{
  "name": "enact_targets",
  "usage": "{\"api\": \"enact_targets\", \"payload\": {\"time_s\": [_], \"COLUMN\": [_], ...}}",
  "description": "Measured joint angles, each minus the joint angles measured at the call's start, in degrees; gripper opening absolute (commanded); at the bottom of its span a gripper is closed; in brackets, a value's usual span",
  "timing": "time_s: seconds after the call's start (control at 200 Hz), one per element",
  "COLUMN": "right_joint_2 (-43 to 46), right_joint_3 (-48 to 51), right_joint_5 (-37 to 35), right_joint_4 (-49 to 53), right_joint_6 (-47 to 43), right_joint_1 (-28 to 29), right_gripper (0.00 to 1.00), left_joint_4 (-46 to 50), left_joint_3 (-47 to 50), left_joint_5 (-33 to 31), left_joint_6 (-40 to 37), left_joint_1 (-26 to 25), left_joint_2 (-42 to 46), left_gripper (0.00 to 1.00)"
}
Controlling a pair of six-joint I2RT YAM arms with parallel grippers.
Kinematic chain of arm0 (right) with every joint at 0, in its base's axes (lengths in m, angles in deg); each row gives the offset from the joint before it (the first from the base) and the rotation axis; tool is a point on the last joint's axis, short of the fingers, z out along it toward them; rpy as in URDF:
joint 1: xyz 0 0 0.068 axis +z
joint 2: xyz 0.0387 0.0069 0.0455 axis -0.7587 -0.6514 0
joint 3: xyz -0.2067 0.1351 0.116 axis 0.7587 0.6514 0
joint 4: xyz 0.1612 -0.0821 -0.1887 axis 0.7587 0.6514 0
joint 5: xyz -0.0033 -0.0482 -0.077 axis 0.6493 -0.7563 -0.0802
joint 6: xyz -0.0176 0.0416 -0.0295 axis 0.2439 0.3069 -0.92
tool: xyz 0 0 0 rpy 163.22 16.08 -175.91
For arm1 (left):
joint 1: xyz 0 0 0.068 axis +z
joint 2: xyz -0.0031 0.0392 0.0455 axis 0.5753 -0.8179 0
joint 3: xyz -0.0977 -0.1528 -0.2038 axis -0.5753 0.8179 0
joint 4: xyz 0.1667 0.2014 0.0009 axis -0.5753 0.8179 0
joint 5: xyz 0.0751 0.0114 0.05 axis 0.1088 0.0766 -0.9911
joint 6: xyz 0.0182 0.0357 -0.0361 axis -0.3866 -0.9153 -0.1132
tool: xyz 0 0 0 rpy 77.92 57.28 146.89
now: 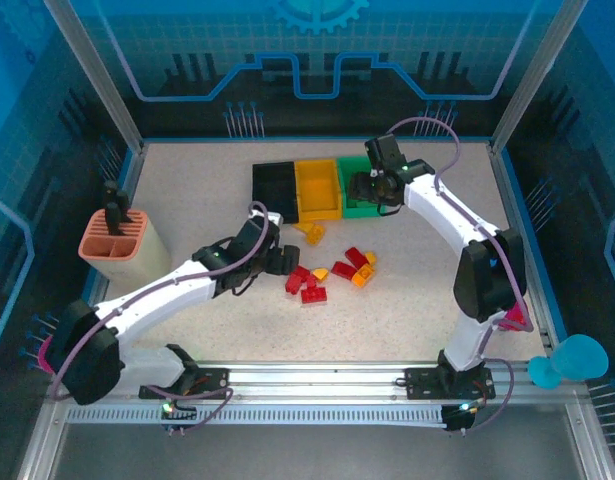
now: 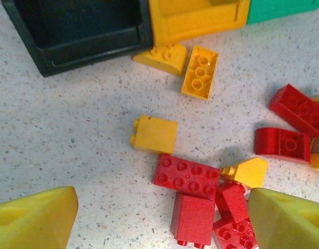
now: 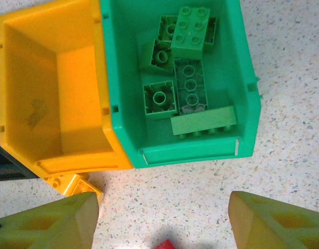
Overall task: Sort the legos into containers by color
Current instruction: Place the lego in the container, then pick up the lego from the center of the table.
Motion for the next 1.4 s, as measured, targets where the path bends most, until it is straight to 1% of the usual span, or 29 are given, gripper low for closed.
{"api": "enact_targets", "payload": {"time_s": [0.255, 0.405, 0.58, 0.745, 0.845, 0.996, 1.141, 1.216, 1.296, 1.401], "right_joint_2": [1.03, 1.16, 3.02, 4.98, 5.25, 5.44, 6.51, 7.54, 8.44, 9.20], "right_joint_3": [7.32, 9.97, 12.94, 15.37, 16.35, 17.77, 18.69, 18.95, 18.95, 19.08], "right_joint_5": [3.67, 4.52, 5.25, 5.99, 6.56, 6.84, 7.06, 7.19, 7.23, 7.26], "right_joint_4": [-3.87, -5.27, -6.29, -7.91, -8.79, -9.42, -9.70, -9.70, -9.77, -10.01], "right_joint_6": [0.02, 0.02, 0.02, 0.31, 0.61, 0.68, 0.79, 0.92, 1.09, 1.11], "right_joint_1": [0.00, -0.02, -0.28, -1.18, -1.79, -2.03, -2.08, -2.19, -2.43, -2.54], "right_gripper": [0.67, 0.67, 0.67, 0.67, 0.66, 0.66, 0.66, 0.66, 0.66, 0.66], "left_joint_4": [0.44, 1.70, 3.13, 4.11, 4.50, 4.79, 5.05, 5.46, 6.03, 6.01], "left_joint_3": [-5.77, -10.97, -13.99, -15.82, -15.93, -16.83, -17.70, -18.16, -18.86, -19.32], "left_joint_5": [2.38, 2.40, 3.04, 3.45, 3.85, 4.13, 4.31, 4.31, 4.48, 4.52], "left_joint_6": [-0.04, -0.07, -0.20, -0.24, -0.26, -1.36, -1.38, -1.66, -2.67, -2.80], "left_joint_1": [0.33, 1.88, 3.72, 4.13, 4.13, 4.13, 4.13, 4.13, 4.13, 4.13], "left_joint_2": [-12.00, -19.78, -24.59, -28.17, -29.42, -31.43, -32.22, -32.26, -32.26, -32.17], "left_gripper": [0.85, 0.84, 0.83, 0.83, 0.80, 0.68, 0.46, 0.37, 0.34, 0.33]}}
